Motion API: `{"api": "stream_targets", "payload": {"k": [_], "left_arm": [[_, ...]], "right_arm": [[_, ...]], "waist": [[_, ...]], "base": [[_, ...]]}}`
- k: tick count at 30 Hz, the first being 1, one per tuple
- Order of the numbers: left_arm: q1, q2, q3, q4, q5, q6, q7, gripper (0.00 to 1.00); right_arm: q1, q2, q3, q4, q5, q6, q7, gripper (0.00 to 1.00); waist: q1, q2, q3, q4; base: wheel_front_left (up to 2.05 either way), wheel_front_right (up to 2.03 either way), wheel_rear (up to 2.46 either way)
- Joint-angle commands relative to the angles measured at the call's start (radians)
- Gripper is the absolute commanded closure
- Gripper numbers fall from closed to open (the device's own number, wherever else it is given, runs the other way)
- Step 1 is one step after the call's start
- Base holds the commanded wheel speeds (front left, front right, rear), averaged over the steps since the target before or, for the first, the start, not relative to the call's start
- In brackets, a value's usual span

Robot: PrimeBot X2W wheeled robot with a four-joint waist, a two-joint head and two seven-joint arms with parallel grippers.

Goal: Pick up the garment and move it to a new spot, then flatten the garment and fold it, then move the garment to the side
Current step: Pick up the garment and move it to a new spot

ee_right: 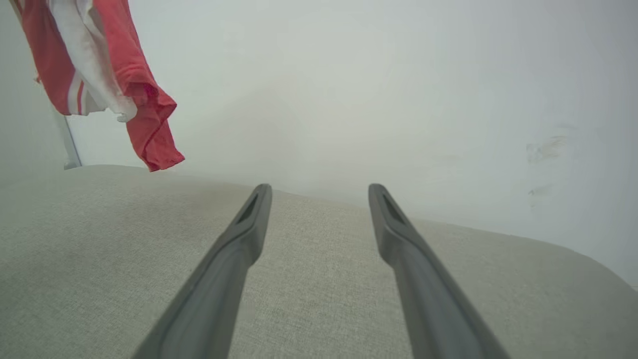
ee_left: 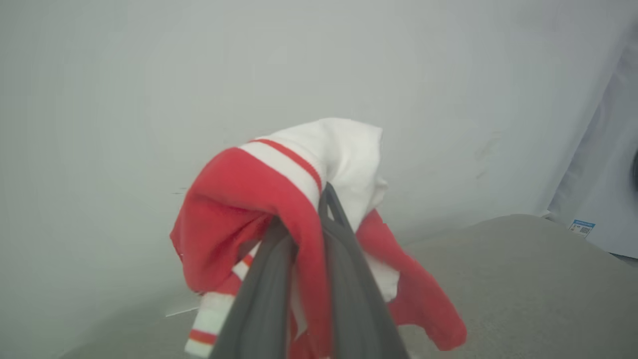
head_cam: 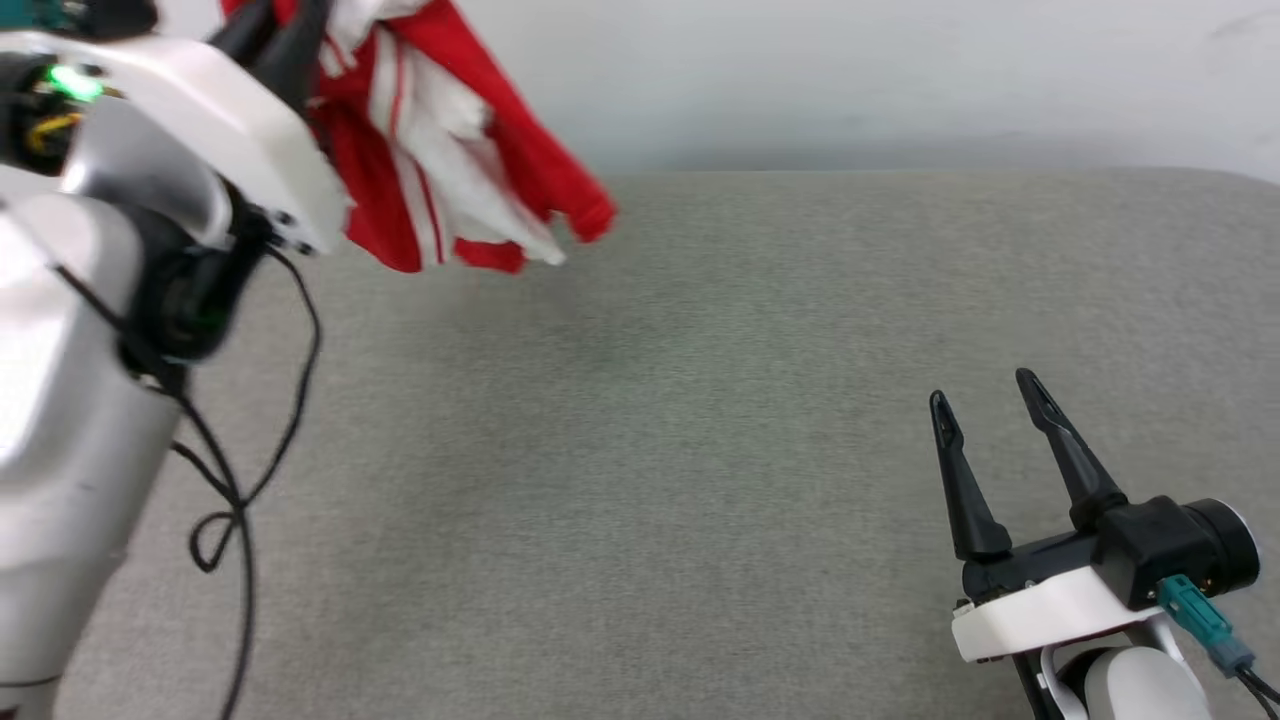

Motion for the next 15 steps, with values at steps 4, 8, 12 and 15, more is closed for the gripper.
{"api": "stream_targets", "payload": {"k": [4,8,12,15], "left_arm": [[0.027,-0.049,-0.107,0.010,0.074,-0.027,-0.009,1.00],[0.088,-0.132,-0.224,0.062,0.120,-0.058,-0.028,1.00],[0.171,-0.233,-0.340,0.153,0.158,-0.078,-0.055,1.00],[0.229,-0.324,-0.416,0.232,0.171,-0.093,-0.077,1.00]], "right_arm": [[0.000,0.004,-0.009,-0.005,0.016,-0.001,-0.002,0.00],[-0.001,0.004,-0.019,-0.003,0.020,-0.001,-0.002,0.00],[-0.010,0.004,-0.030,-0.001,0.022,-0.001,-0.002,0.00],[-0.016,0.004,-0.040,-0.001,0.022,-0.001,-0.002,0.00]], "waist": [[0.0002,0.0000,0.009,-0.072],[0.0002,0.0000,0.021,-0.112],[0.0002,0.0000,0.033,-0.145],[0.0002,0.0000,0.040,-0.156]], "base": [[0.00,0.00,0.00],[0.00,0.00,0.00],[0.00,0.00,0.00],[0.00,0.00,0.00]]}}
